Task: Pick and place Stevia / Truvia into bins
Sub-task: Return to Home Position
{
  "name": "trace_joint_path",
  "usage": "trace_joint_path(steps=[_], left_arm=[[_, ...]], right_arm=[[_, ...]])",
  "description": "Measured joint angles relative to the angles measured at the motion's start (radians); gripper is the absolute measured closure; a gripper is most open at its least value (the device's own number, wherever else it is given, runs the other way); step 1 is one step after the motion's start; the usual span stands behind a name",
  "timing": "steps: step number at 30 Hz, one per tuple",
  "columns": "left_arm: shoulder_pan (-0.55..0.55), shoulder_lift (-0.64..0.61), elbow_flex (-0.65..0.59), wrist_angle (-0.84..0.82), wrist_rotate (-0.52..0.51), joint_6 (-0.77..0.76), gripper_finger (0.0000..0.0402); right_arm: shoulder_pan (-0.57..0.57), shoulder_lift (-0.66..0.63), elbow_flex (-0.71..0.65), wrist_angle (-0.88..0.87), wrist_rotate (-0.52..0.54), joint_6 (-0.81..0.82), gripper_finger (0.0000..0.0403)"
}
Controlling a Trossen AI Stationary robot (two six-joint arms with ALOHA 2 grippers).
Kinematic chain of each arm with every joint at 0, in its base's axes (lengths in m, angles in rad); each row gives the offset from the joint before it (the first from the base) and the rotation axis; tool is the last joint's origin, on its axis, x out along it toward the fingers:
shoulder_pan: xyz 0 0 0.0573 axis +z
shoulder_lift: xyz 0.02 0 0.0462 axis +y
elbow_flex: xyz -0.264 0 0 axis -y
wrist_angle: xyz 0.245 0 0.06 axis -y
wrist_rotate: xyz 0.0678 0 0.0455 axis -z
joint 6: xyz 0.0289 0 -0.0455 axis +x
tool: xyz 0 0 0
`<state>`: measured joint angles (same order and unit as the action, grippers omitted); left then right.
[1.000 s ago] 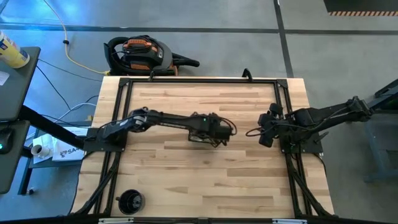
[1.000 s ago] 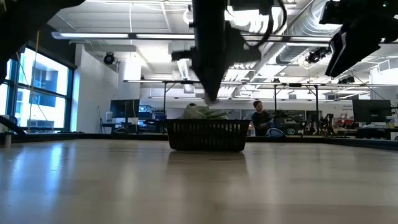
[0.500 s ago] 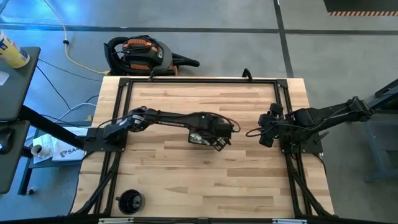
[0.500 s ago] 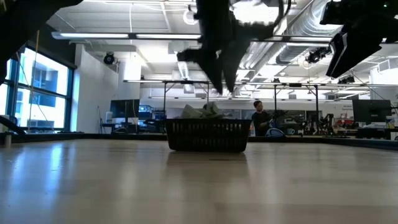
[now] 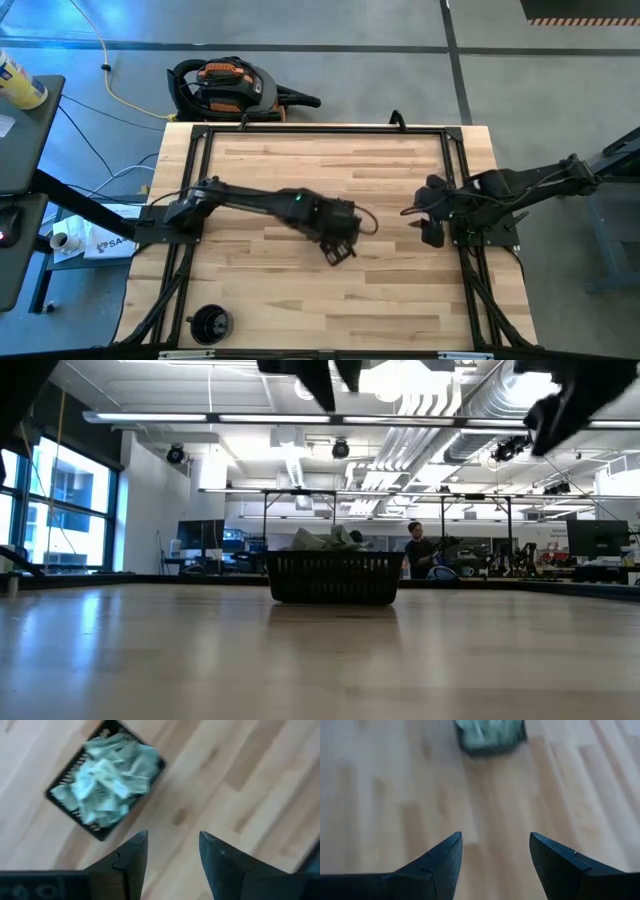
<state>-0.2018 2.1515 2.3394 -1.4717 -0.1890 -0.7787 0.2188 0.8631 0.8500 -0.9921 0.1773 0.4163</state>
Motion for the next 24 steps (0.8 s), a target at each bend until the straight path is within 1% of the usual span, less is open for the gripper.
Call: trace_joint_path(steps=[2, 4, 6, 8, 10, 11, 13, 14, 16, 18, 19, 20, 22, 24], left_arm=[[-0.029, -0.016, 0.000, 0.033, -0.044, -0.031, 0.0188], [-0.038, -0.032, 0.000, 0.091, -0.120, -0.039, 0.0188], [-0.035, -0.042, 0.000, 0.188, -0.199, 0.014, 0.0189], [-0.019, -0.044, -0.002, 0.308, -0.213, 0.125, 0.0191], [0.001, -0.045, -0.047, 0.429, -0.174, 0.205, 0.0192], [0.010, -0.046, -0.092, 0.503, -0.145, 0.221, 0.0191], [0.026, -0.044, -0.219, 0.687, -0.047, 0.237, 0.0189], [0.035, -0.044, -0.281, 0.782, 0.008, 0.253, 0.0188], [0.059, -0.047, -0.385, 0.950, 0.102, 0.305, 0.0186], [0.089, -0.095, -0.471, 1.074, 0.187, 0.351, 0.0186], [0.105, -0.147, -0.523, 1.100, 0.214, 0.362, 0.0186], [0.117, -0.207, -0.577, 1.127, 0.230, 0.364, 0.0186], [0.132, -0.315, -0.697, 1.221, 0.229, 0.344, 0.0186], [0.122, -0.411, -0.855, 1.289, 0.211, 0.325, 0.0186]], right_arm=[[-0.009, 0.002, 0.063, 0.003, -0.038, 0.049, 0.0181], [-0.020, 0.000, 0.141, 0.012, -0.044, 0.036, 0.0181], [-0.032, -0.008, 0.225, 0.026, -0.037, -0.028, 0.0181], [-0.045, -0.027, 0.282, 0.041, -0.056, -0.114, 0.0181], [-0.056, -0.076, 0.268, 0.047, -0.114, -0.146, 0.0181], [-0.057, -0.117, 0.225, 0.046, -0.146, -0.120, 0.0181], [-0.048, -0.226, 0.094, 0.049, -0.207, -0.014, 0.0181], [-0.037, -0.290, 0.019, 0.083, -0.243, 0.037, 0.0181], [-0.016, -0.418, -0.105, 0.248, -0.334, 0.104, 0.0181], [-0.005, -0.534, -0.173, 0.420, -0.379, 0.112, 0.0181], [-0.006, -0.582, -0.192, 0.455, -0.375, 0.100, 0.0181], [-0.006, -0.632, -0.200, 0.449, -0.350, 0.088, 0.0181], [-0.006, -0.725, -0.210, 0.401, -0.275, 0.078, 0.0181], [-0.006, -0.797, -0.213, 0.327, -0.207, 0.089, 0.0181]])
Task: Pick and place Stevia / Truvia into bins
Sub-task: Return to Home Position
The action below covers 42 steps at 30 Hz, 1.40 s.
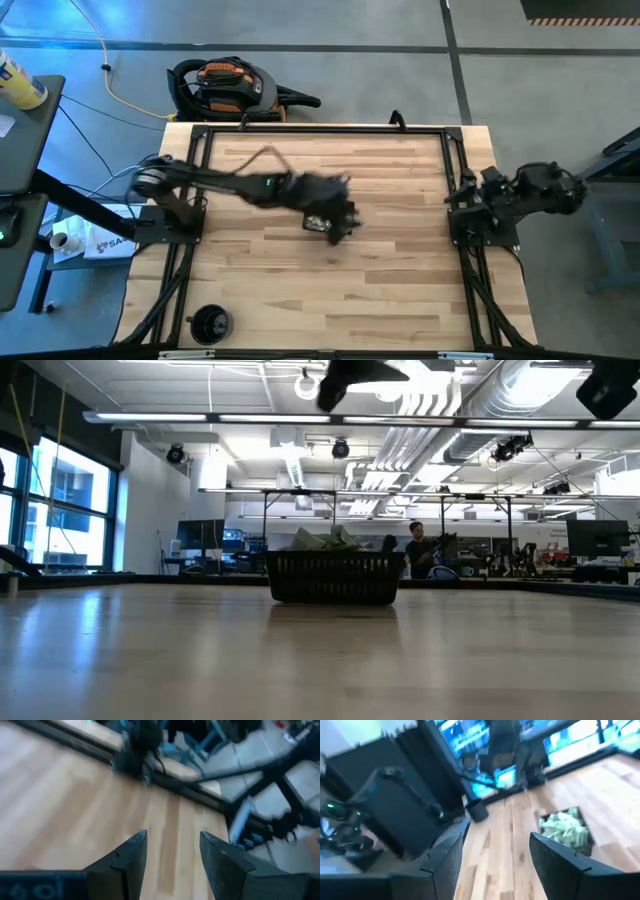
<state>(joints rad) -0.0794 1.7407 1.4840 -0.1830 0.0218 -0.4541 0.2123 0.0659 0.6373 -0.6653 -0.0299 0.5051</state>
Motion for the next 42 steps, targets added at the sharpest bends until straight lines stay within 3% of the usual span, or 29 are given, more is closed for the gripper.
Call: trace_joint_path(steps=[2, 6, 10, 15, 20, 24, 29, 37, 42], left_arm=[[-0.027, -0.083, -0.157, 0.100, -0.016, -0.011, 0.0186], [-0.077, -0.339, -0.406, 0.250, -0.121, 0.011, 0.0185], [-0.121, -0.518, -0.627, 0.300, -0.236, -0.025, 0.0185], [-0.152, -0.774, -0.856, 0.320, -0.252, -0.035, 0.0185], [-0.144, -1.003, -1.069, 0.204, -0.238, -0.072, 0.0185], [-0.143, -1.185, -1.162, 0.072, -0.243, -0.112, 0.0185], [-0.143, -1.311, -1.187, -0.001, -0.257, -0.103, 0.0185], [-0.143, -1.416, -1.184, 0.042, -0.376, -0.100, 0.0185], [-0.143, -1.440, -1.183, 0.010, -0.352, -0.047, 0.0185]], right_arm=[[-0.001, -0.058, 0.001, -0.018, 0.020, -0.006, 0.0181], [0.000, -0.042, 0.038, -0.075, 0.039, -0.040, 0.0181], [0.000, -0.019, 0.034, -0.102, 0.203, -0.034, 0.0181], [0.000, -0.018, 0.033, -0.104, 0.308, 0.034, 0.0181], [0.000, -0.020, 0.035, -0.124, 0.304, -0.009, 0.0181], [0.000, -0.022, 0.035, -0.117, 0.314, -0.068, 0.0181], [-0.001, -0.020, 0.036, -0.026, 0.403, 0.048, 0.0181], [-0.001, -0.020, 0.036, -0.021, 0.382, -0.057, 0.0181], [0.000, -0.061, 0.041, -0.091, 0.364, -0.121, 0.0181]])
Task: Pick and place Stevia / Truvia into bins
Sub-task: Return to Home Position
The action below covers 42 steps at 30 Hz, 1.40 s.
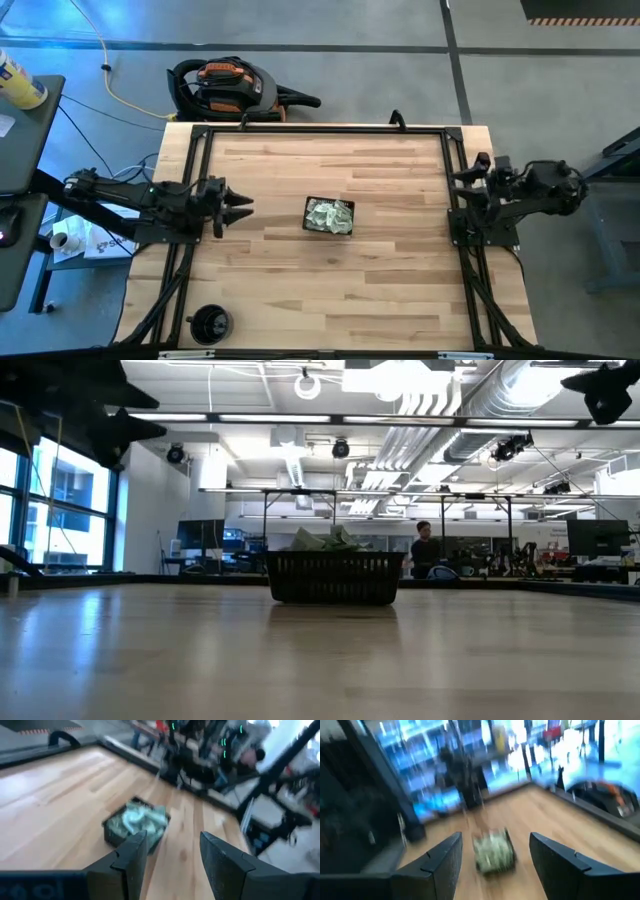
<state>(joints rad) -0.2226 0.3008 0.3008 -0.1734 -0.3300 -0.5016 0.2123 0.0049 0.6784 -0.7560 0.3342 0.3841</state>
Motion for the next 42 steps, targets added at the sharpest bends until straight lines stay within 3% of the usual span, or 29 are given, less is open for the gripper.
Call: trace_joint_path(steps=[6, 11, 14, 20, 23, 28, 42], left_arm=[[0.000, 0.004, -0.002, -0.012, 0.090, 0.093, 0.0185], [0.000, 0.001, -0.002, -0.010, 0.087, 0.125, 0.0185], [0.000, 0.001, -0.002, -0.008, 0.086, 0.108, 0.0185], [0.000, 0.001, -0.002, -0.009, 0.085, 0.105, 0.0185], [0.000, 0.002, -0.002, -0.010, 0.085, 0.105, 0.0185], [0.000, 0.002, -0.002, -0.011, 0.085, 0.104, 0.0185], [0.000, 0.002, -0.001, -0.025, 0.117, 0.104, 0.0185]], right_arm=[[0.000, 0.001, 0.064, -0.211, -0.017, -0.001, 0.0181], [0.000, 0.000, 0.047, -0.312, -0.004, -0.001, 0.0181], [0.000, 0.000, -0.026, -0.113, -0.016, 0.009, 0.0181], [0.000, 0.001, -0.237, 0.562, -0.038, 0.002, 0.0181], [0.000, 0.001, -0.362, 0.750, -0.037, 0.007, 0.0181], [0.000, 0.000, -0.491, 0.860, -0.038, 0.000, 0.0181], [-0.061, 0.000, -0.668, 0.940, -0.038, -0.001, 0.0181]])
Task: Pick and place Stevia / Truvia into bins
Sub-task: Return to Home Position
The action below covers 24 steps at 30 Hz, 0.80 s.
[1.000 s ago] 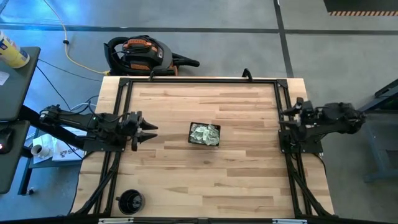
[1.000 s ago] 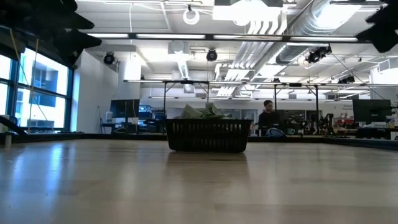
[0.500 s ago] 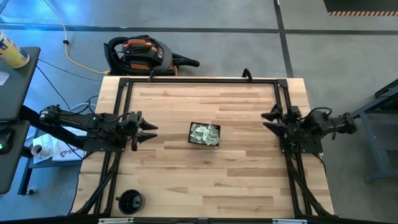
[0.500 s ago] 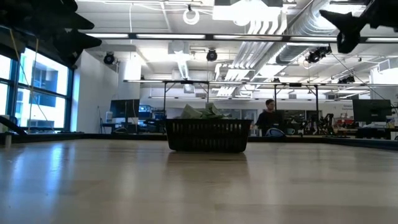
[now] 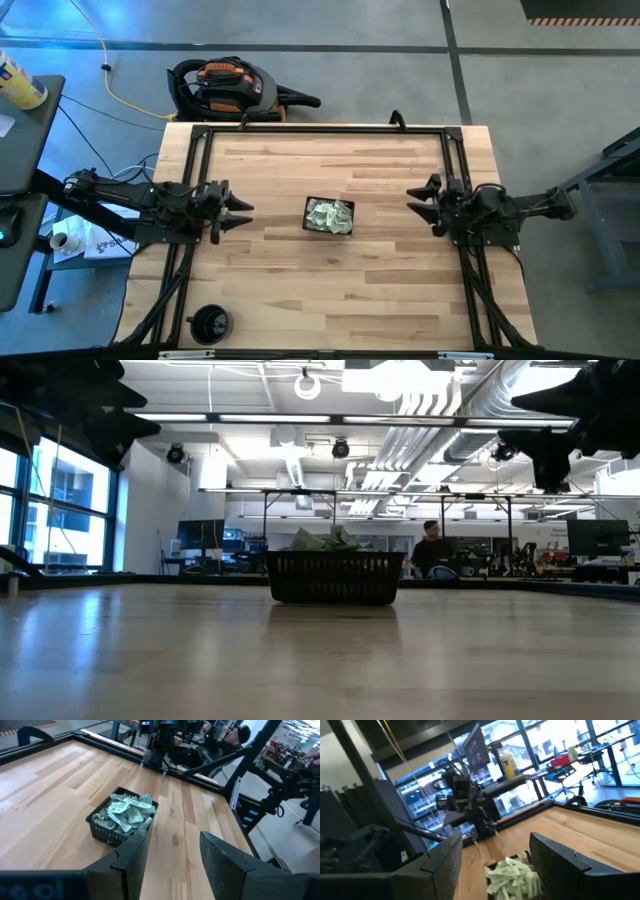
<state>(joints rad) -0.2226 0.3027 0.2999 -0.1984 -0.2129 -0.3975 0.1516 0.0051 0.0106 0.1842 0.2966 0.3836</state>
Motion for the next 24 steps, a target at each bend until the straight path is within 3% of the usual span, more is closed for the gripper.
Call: trace_joint_path(steps=[7, 24], left_arm=[[0.000, 0.000, 0.001, -0.014, 0.016, 0.014, 0.0185], [0.000, 0.000, 0.001, -0.014, 0.022, 0.055, 0.0185]], right_arm=[[-0.037, 0.000, -0.001, -0.112, -0.001, 0.000, 0.0181], [-0.098, 0.041, -0.001, -0.123, -0.031, 0.000, 0.0181]])
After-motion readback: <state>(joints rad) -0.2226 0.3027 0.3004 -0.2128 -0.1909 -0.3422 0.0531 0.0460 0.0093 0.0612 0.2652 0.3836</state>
